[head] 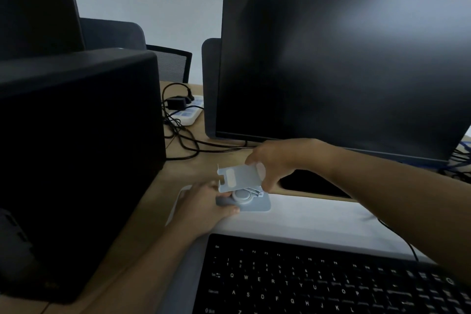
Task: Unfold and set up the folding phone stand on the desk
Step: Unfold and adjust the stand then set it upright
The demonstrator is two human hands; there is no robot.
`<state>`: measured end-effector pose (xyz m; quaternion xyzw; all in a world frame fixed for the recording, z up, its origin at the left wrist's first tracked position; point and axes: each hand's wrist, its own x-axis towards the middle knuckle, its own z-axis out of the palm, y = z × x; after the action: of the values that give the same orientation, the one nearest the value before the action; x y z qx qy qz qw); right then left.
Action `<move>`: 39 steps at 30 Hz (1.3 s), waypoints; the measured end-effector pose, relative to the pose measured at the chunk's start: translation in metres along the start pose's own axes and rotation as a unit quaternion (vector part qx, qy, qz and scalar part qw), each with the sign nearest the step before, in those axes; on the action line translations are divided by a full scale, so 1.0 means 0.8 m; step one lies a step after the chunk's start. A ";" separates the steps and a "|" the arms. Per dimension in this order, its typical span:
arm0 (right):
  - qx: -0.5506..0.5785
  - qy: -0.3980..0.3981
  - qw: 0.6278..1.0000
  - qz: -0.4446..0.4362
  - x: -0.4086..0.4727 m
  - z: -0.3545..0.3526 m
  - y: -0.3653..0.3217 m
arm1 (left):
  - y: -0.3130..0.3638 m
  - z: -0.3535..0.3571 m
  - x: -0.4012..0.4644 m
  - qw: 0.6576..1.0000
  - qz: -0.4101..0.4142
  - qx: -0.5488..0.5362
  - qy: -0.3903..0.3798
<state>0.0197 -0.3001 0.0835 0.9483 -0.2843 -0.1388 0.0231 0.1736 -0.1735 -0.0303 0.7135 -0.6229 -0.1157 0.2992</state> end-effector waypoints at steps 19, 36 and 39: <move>-0.030 -0.013 0.999 -0.001 -0.015 -0.027 0.010 | -0.002 0.003 0.001 1.000 -0.018 -0.001 -0.009; 0.391 0.065 0.917 0.045 -0.028 0.018 0.025 | 0.004 0.000 0.002 1.000 -0.016 0.014 0.003; 0.409 0.133 0.898 0.097 -0.021 0.037 0.012 | 0.010 -0.002 0.001 0.999 -0.011 0.039 -0.002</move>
<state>-0.0071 -0.2977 0.0603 0.8516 -0.4008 0.1204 -0.3156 0.1685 -0.1738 -0.0243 0.7313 -0.6195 -0.0967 0.2685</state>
